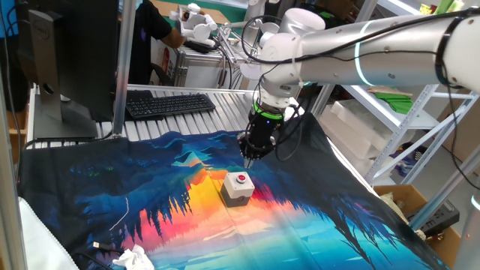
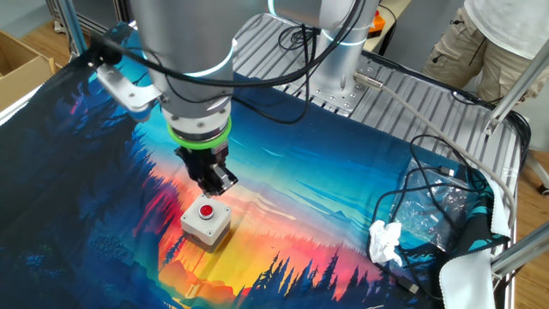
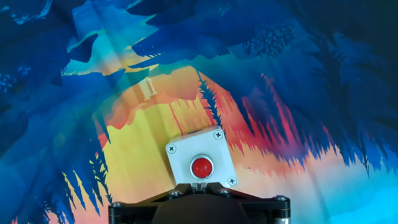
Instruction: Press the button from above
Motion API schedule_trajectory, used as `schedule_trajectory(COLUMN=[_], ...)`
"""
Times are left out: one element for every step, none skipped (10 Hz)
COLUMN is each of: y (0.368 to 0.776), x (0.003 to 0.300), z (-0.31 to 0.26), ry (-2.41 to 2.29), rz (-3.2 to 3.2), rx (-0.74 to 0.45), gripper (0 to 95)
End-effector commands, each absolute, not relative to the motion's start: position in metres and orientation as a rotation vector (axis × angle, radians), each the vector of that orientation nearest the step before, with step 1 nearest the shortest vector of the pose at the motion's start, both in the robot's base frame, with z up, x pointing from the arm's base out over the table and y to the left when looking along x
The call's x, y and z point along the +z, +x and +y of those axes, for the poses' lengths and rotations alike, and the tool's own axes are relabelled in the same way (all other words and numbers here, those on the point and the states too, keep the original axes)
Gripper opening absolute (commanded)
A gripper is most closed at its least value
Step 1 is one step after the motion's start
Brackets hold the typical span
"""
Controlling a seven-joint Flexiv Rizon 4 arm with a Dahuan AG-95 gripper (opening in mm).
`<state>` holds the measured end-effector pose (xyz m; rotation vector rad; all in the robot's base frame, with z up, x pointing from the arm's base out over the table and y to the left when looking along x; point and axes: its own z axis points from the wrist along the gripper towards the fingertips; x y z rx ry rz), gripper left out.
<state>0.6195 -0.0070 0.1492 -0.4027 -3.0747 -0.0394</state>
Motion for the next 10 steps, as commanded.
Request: schedule_trajectory(y=[0.622, 0.623, 0.624, 0.624, 0.624, 0.624, 0.625, 0.625, 0.626, 0.626], x=[0.147, 0.146, 0.145, 0.144, 0.143, 0.142, 0.140, 0.137, 0.133, 0.131], z=[-0.007, -0.007, -0.007, -0.007, -0.007, -0.006, -0.006, -0.005, -0.004, -0.003], ry=[-0.402, -0.403, -0.403, -0.403, -0.402, -0.401, -0.401, -0.401, -0.399, -0.397], rz=[-3.076, -3.076, -3.076, -3.076, -3.076, -3.076, -3.076, -3.076, -3.077, -3.077], rx=[-0.041, -0.043, -0.043, -0.043, -0.043, -0.043, -0.043, -0.043, -0.042, -0.042], gripper=[0.0, 0.0, 0.0, 0.0, 0.0, 0.0, 0.0, 0.0, 0.0, 0.0])
